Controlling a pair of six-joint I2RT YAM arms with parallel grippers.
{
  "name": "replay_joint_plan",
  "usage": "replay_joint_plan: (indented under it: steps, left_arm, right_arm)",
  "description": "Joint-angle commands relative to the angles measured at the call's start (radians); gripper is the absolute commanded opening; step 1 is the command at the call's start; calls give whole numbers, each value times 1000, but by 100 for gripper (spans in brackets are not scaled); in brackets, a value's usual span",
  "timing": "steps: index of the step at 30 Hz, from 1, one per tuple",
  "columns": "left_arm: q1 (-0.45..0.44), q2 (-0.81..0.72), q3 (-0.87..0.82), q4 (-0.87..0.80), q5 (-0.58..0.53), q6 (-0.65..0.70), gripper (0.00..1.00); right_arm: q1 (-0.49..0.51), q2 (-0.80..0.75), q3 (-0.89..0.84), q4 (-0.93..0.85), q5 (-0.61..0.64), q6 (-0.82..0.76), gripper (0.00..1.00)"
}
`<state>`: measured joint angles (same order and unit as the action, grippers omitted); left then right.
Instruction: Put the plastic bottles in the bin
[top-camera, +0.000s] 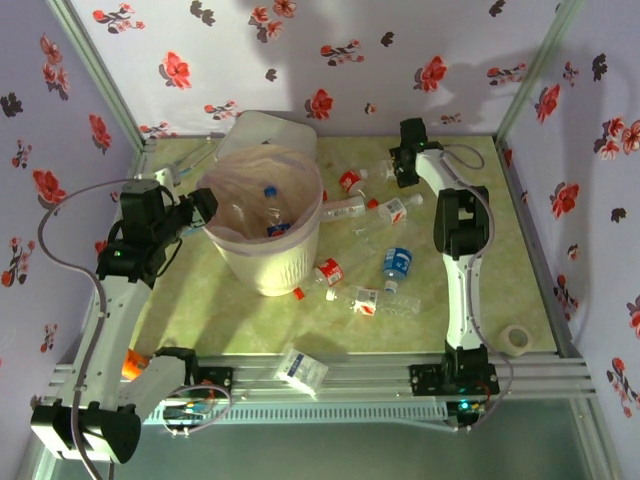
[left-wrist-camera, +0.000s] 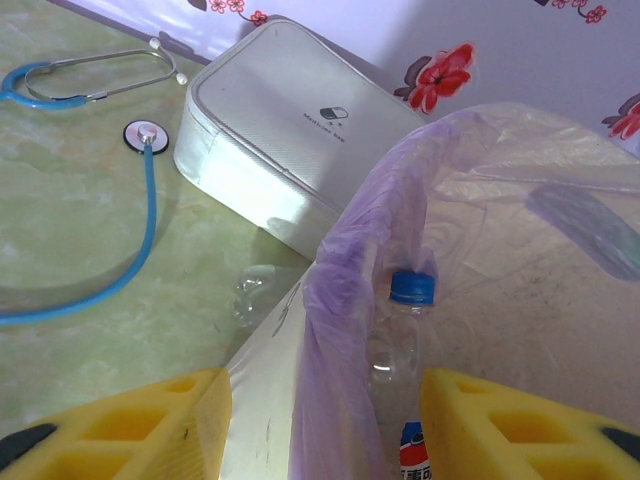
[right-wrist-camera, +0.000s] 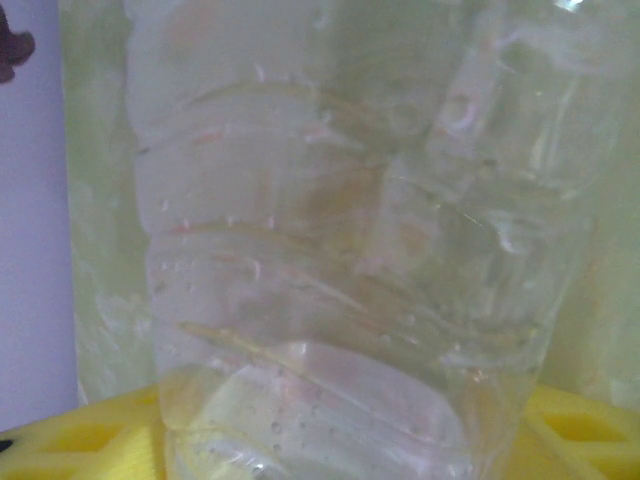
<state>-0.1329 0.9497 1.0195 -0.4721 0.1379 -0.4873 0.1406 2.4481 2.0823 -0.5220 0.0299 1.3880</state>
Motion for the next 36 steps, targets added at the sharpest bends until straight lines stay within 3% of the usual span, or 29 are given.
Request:
replay_joint_plan:
  steps: [1,6,14,15,19,29,36]
  left_arm:
    - [-4,1,17,-39,-28,35,53]
    - [-4,9,37,-55,-9,49,53]
    - [-3,31,143,-186,5,126,53]
    - [-4,29,151,-194,5,130,53]
    - [-4,32,176,-207,8,142,53]
    - [-3,76,245,-268,72,188,54]
    - [-5,85,222,-271,90,205,51]
  right_arm:
    - [-23,-55,18,-7,14,-22,66]
    - [-42,-149,13,-4,16,-75,55]
    - [-47,-351,-7,-35,-41,-223,55]
    - [-43,-391,-34,-9,-68,-252,48]
    - [3,-548,-124,33,-113,-324,43]
    - [368,-742,-4,-116,-147,-721,42]
    - [638,-641,124,-271,-145,-897,42]
